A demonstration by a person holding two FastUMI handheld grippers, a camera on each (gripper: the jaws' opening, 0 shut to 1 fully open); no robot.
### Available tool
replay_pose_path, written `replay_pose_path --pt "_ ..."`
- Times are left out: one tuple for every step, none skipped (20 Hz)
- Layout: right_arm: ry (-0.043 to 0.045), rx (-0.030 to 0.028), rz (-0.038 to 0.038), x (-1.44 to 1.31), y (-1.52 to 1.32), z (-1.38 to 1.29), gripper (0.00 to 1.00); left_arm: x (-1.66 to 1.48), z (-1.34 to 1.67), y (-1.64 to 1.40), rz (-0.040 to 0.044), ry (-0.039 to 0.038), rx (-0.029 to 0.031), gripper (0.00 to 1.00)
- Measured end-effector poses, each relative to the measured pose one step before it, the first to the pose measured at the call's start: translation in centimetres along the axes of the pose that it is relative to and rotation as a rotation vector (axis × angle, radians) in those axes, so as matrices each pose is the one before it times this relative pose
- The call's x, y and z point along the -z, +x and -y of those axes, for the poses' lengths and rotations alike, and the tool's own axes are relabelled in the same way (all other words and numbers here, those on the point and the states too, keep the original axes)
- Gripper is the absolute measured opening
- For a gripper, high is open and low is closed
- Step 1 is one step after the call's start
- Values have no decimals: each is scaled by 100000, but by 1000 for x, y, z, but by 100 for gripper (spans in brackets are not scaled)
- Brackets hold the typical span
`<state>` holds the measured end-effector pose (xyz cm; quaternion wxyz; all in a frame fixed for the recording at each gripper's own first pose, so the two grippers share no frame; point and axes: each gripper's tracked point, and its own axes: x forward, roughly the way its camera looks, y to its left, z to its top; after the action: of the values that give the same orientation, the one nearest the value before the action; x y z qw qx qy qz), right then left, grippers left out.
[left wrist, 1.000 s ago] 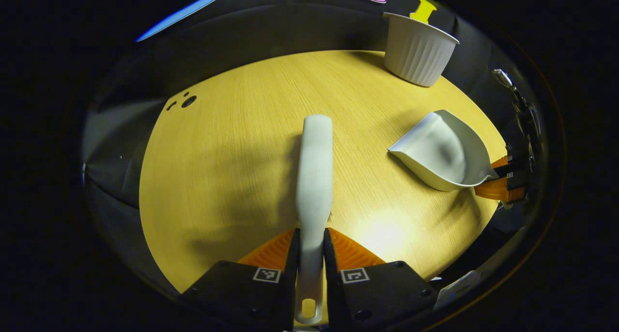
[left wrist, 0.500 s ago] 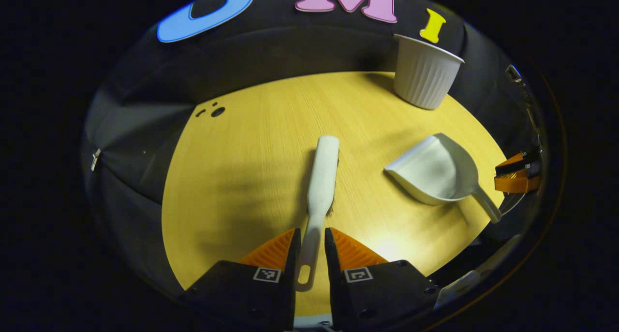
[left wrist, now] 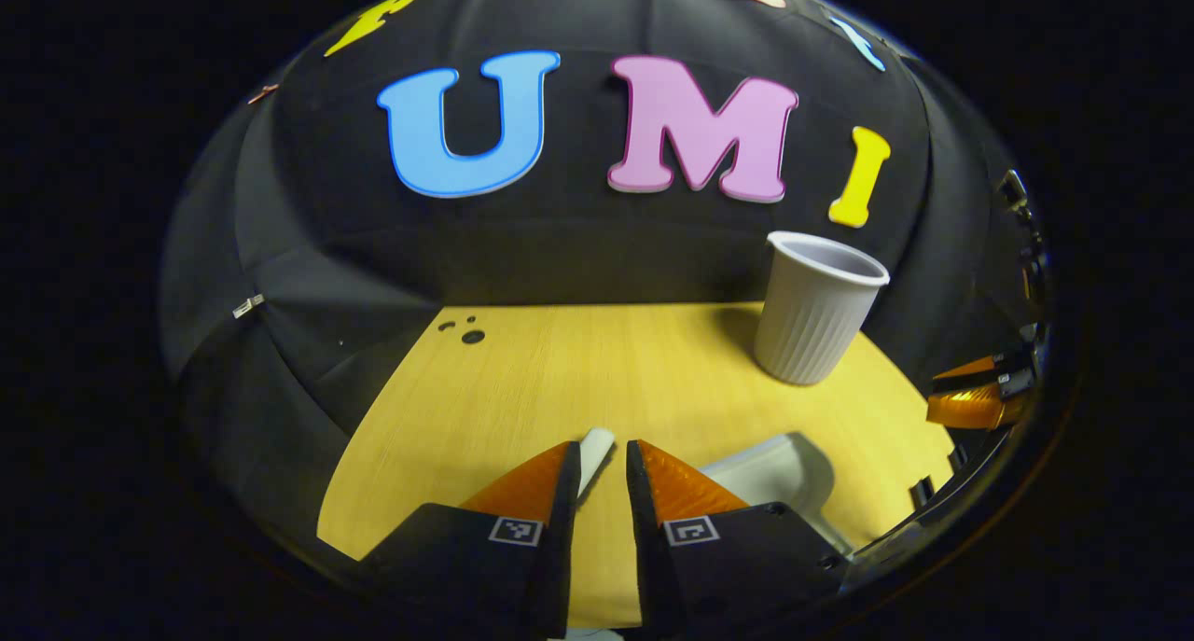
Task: Pick up the small broom and dustpan from the desktop, sweep the trash into the dustpan with the broom, and then empty the trash into the garbage bin.
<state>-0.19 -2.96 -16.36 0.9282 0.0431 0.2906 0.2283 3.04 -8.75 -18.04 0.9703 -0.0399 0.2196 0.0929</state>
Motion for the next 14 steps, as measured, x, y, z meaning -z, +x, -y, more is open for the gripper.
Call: replay_pose_path --pt "-1853 -1231 4448 -1042 -648 342 40 -1191 1132 -942 4152 -803 -407 33" --pt "-1298 -1261 3566 -639 -568 282 39 -980 919 -737 3728 -923 -320 33" --pt "-1565 -1796 3025 -627 -307 54 39 -633 889 -936 2551 -1229 -83 29" --pt "-1513 -1820 2413 -434 -74 163 39 -627 915 -840 1924 -937 -742 29" --pt "-1101 -1945 1656 -205 -103 -219 40 -438 773 -518 1248 -265 -939 32" --pt "-1109 -1500 1167 -418 -330 90 40 79 858 -432 422 127 -990 32" --pt "-1041 -1425 585 -68 -29 62 40 134 606 -388 -315 396 -1437 32" --pt "-694 -1484 -247 194 13 4 39 128 594 -142 80 -4 -989 32" --pt "-445 -1584 -423 97 104 -107 39 42 596 -471 191 -298 -352 36" --pt "-872 -1182 -326 199 187 -39 39 110 539 -593 304 -349 -457 32" --pt "-826 -1017 -541 107 143 -48 40 260 413 -492 95 -250 -464 36" --pt "-563 -1080 22 -100 15 -194 40 212 241 -441 -199 19 -246 33" --pt "-430 -1273 36 -99 45 -231 40 194 51 -295 60 502 -778 33" --pt "-722 -1046 -84 87 83 -220 40 -45 -68 -233 251 569 -988 32"
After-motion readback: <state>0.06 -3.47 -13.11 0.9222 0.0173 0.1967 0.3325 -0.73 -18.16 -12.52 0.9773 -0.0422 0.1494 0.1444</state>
